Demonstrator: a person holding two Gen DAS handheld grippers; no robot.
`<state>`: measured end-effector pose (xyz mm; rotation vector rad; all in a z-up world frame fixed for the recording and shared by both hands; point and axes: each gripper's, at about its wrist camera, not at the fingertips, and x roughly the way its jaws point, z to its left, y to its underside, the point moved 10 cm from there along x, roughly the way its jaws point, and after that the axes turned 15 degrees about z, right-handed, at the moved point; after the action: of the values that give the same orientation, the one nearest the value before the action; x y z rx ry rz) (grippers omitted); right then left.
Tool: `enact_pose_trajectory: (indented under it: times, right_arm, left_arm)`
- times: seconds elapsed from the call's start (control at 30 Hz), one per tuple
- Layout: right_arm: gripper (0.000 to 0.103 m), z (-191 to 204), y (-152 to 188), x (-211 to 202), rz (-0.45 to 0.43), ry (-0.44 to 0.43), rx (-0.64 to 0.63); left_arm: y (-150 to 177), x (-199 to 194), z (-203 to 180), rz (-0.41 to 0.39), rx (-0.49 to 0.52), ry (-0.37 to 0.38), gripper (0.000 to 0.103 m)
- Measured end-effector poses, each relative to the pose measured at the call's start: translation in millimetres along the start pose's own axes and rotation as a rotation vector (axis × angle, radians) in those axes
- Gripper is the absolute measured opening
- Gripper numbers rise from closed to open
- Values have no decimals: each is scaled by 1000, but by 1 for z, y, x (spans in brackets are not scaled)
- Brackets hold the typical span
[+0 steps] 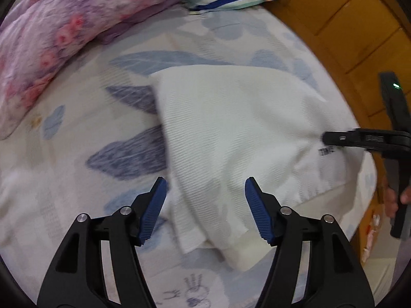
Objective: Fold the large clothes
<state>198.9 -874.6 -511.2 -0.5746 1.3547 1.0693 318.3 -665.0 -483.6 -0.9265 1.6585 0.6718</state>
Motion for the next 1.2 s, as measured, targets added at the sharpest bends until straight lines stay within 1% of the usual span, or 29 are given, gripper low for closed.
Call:
enact_pose_trajectory:
  times: [0.03,0.07,0.1,0.13,0.17,0.23,0.27,0.3,0.33,0.37,0.4,0.43,0.5,0.53,0.6,0.63,0.7,0.77,0.83,0.87,0.9,0.93,0.97,1.03,1.07,1.1,1.13,1.17,1.2]
  right_arm:
    - [78,-1,-2,-6,0,115,-29]
    - [86,-6,-5,-15,-29,255,-45]
    - [86,-12,-10,-36,-93,407,-71]
    - [86,-16,-11,-49,-125,437,-71]
    - [86,-23,-13,-66,-151,383,-23]
    - [86,-25,-13,-79,-147,232,24]
    - [86,-20,-10,-85,-159,198,10]
    - [85,-15,-8,-86,-174,180,-5]
    - [68,-10,-6,-82,-174,149,-16]
    - [29,-5,2,-62,-122,85,-9]
    - [11,-2,3,-44,-58,39,12]
    - [9,-2,3,-28,-17,16,29]
    - [9,-10,4,0,-8,62,40]
    - [9,-18,3,17,12,62,74]
    - [9,-30,0,43,34,23,129]
    - [8,-34,-3,49,20,19,137]
    - [8,-36,-8,50,-19,14,169]
    - [9,-32,-7,47,-24,40,176]
    - [10,-30,-5,37,-29,56,182]
    - [18,-30,-4,32,-37,44,196]
    - [28,-28,-2,26,-52,14,214]
    - [50,-24,1,15,-72,-23,227]
    - [62,-16,7,-4,-120,-60,238]
    - [66,2,19,-40,-194,-74,219]
    - [71,12,27,-52,-209,-73,214]
    - [72,20,36,-65,-223,-70,216]
    - [73,29,45,-79,-241,-66,216]
    - [74,44,58,-99,-275,-45,206]
    - [76,56,67,-115,-307,-20,194]
  left_arm:
    - [-1,1,-1,4,-1,3,65]
    - [-3,2,-2,7,-1,7,65]
    - [-5,3,-3,10,1,13,65]
    - [-7,5,-6,13,6,24,65]
    - [-9,6,-7,9,4,31,65]
    - [-12,7,-6,4,-6,25,65]
    - [-13,10,-6,8,-15,18,65]
    - [-15,16,-4,19,-30,18,62]
    - [-14,19,-4,26,-39,25,54]
    - [-14,26,-4,39,-44,34,31]
    - [-13,38,-3,67,-49,24,21]
    - [-14,45,0,77,-53,9,21]
    - [-15,65,5,91,-64,-5,18]
    - [-15,80,6,103,-65,3,17]
    - [-19,92,5,94,-59,13,18]
    - [-21,96,2,80,-49,4,18]
    - [-24,96,-2,76,-22,-48,17]
    - [-24,93,-2,90,-21,-63,16]
    - [-22,86,-1,121,-38,-45,19]
    - [-20,80,0,141,-54,-26,27]
    - [-18,74,1,153,-66,-16,38]
    - [-16,66,2,160,-76,-12,42]
    - [-13,56,4,159,-79,-19,43]
    - [-7,30,6,132,-64,-37,43]
    - [-3,14,8,118,-66,-42,45]
    - [2,1,9,113,-73,-35,49]
    - [8,-17,8,99,-80,-10,49]
    - [12,-35,7,80,-85,8,49]
    - [16,-56,8,56,-86,10,53]
